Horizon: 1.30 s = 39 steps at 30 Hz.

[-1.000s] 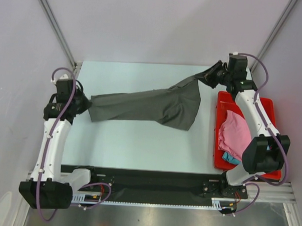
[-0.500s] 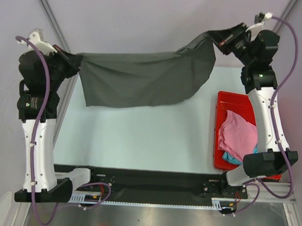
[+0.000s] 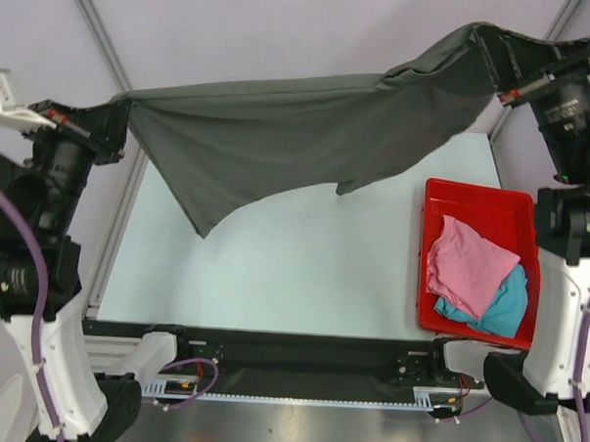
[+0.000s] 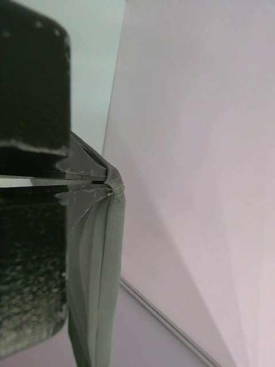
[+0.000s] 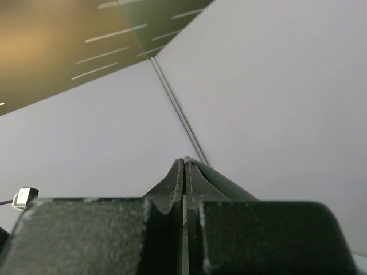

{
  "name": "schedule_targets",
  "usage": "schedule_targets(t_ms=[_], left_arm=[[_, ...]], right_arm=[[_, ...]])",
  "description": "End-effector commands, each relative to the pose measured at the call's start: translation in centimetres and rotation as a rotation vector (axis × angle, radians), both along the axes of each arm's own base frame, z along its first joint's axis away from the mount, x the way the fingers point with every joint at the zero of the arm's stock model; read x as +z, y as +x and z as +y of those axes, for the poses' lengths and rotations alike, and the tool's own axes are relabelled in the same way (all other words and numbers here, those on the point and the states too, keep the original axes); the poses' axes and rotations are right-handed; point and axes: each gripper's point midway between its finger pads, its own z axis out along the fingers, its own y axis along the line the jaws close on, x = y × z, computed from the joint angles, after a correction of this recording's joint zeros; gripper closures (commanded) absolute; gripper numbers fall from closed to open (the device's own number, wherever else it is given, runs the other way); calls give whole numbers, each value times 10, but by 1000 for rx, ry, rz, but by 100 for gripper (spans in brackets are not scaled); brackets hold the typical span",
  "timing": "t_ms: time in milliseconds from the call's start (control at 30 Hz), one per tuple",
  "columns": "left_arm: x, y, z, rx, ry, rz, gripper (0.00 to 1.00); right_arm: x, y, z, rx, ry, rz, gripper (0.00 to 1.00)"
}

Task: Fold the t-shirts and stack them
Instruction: Flatten the tshirt out

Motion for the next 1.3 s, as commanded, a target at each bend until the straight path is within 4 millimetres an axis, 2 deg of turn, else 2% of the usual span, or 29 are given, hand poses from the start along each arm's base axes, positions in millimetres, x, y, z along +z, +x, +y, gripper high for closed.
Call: schedule_targets(t_ms=[0, 67, 200, 233, 400, 433, 567, 667, 800, 900, 967, 1033, 1067, 1100, 1200, 1233, 1267], left_arm=[[-4, -9, 0, 8, 16, -2, 100], [-22, 4, 4, 27, 7, 61, 100], [-35, 18, 6, 37, 24, 99, 100], [-35, 22, 7, 41, 28, 103, 100], [-53, 50, 8, 39, 45, 164, 100], [-56, 54, 8, 39, 49, 175, 100], [-61, 76, 8, 30, 65, 201, 100], [-62, 89, 8, 30, 67, 213, 100], [-59, 95, 7, 24, 61, 213, 100], [-58, 90, 7, 22, 57, 209, 100], [-55, 77, 8, 30, 56, 194, 100], [-56, 68, 8, 33, 55, 190, 100], [-51, 56, 8, 36, 55, 170, 100], [-49, 50, 8, 36, 53, 163, 100], [-44, 25, 8, 46, 52, 128, 100], [-43, 18, 8, 48, 54, 121, 100], [-42, 12, 8, 56, 56, 112, 100]], right_arm=[[4, -4, -6, -46, -16, -23, 100], [-3, 6, -5, -45, -18, 12, 100], [-21, 31, -3, -39, -23, 81, 100], [-28, 43, -2, -40, -30, 102, 100], [-50, 76, 2, -36, -43, 171, 100], [-57, 87, 3, -32, -45, 193, 100], [-68, 109, 6, -26, -54, 221, 100], [-70, 119, 6, -30, -56, 228, 100], [-67, 118, 6, -31, -59, 220, 100], [-59, 106, 5, -38, -67, 200, 100], [-57, 98, 3, -44, -68, 197, 100], [-49, 80, 1, -51, -73, 172, 100], [-51, 75, 1, -53, -78, 178, 100], [-44, 59, -1, -56, -80, 152, 100], [-40, 38, -3, -67, -84, 139, 100], [-33, 20, -5, -72, -84, 111, 100], [-31, 12, -6, -74, -84, 104, 100]])
